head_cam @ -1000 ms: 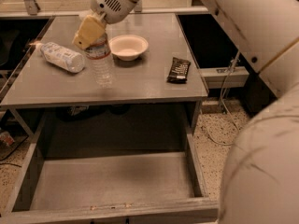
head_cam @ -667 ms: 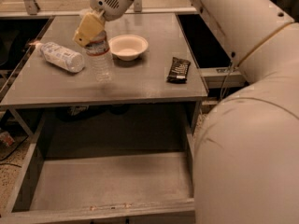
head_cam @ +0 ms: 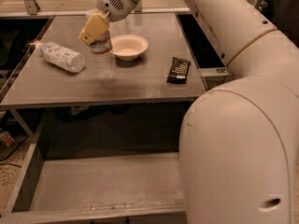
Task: Pick water bottle from top drawer and place on counter
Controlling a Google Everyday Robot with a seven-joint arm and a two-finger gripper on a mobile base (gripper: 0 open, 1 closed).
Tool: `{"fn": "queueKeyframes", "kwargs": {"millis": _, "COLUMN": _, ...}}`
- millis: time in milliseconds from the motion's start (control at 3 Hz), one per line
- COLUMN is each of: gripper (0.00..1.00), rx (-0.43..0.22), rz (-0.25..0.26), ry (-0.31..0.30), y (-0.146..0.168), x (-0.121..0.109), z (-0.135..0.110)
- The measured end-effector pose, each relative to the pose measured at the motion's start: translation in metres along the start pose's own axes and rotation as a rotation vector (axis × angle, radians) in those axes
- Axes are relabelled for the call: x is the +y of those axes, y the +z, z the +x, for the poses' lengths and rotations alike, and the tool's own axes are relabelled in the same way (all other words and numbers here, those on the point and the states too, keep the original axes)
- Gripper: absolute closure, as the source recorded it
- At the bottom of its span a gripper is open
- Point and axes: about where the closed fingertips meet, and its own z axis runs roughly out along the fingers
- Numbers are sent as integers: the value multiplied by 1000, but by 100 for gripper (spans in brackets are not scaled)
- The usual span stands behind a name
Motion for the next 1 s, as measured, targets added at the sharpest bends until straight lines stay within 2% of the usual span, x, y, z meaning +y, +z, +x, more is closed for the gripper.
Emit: {"fn": "queueKeyframes", "kwargs": {"millis": 1000, "gripper": 100, "rx": -20, "rz": -39, "ry": 25, "y": 14, "x": -9, "z": 20}}
